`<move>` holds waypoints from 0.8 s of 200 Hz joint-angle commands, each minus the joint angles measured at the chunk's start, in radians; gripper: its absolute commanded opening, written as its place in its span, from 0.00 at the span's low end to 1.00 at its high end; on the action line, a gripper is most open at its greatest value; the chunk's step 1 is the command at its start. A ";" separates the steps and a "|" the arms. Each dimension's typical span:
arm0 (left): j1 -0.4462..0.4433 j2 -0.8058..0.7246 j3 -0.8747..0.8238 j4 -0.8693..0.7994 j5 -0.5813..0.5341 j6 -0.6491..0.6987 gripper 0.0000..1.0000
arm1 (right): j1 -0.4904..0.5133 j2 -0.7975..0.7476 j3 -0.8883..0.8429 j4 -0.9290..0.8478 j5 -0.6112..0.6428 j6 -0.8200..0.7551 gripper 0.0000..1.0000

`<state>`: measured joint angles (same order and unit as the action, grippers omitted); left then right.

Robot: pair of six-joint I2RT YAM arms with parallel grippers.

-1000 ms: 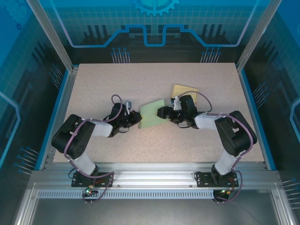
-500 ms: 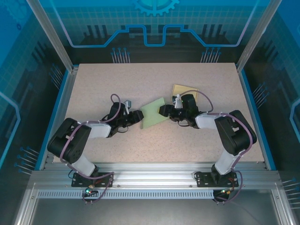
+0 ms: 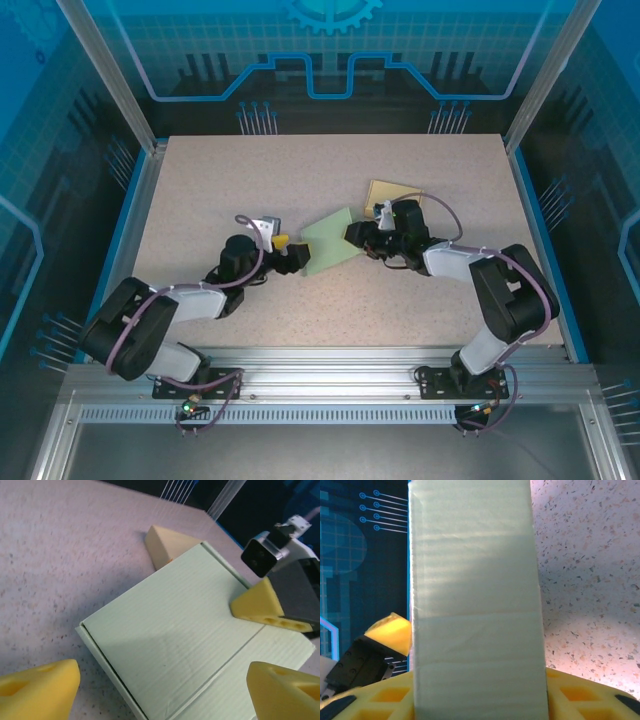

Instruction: Fold the paper box

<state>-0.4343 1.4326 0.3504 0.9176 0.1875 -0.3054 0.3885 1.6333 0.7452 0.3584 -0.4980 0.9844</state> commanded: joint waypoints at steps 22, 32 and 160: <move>-0.102 0.090 -0.100 0.441 0.119 0.547 0.99 | -0.024 -0.034 -0.021 -0.018 -0.009 0.079 0.41; -0.161 0.084 -0.095 0.388 0.081 0.677 0.99 | -0.032 -0.040 -0.027 -0.015 -0.018 0.097 0.41; -0.361 0.173 0.096 0.098 -0.450 1.142 0.99 | -0.052 -0.254 -0.070 -0.159 0.028 0.166 0.41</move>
<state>-0.7715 1.5650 0.3935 1.0451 -0.1181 0.7334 0.3408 1.4258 0.6975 0.2436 -0.4900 1.1305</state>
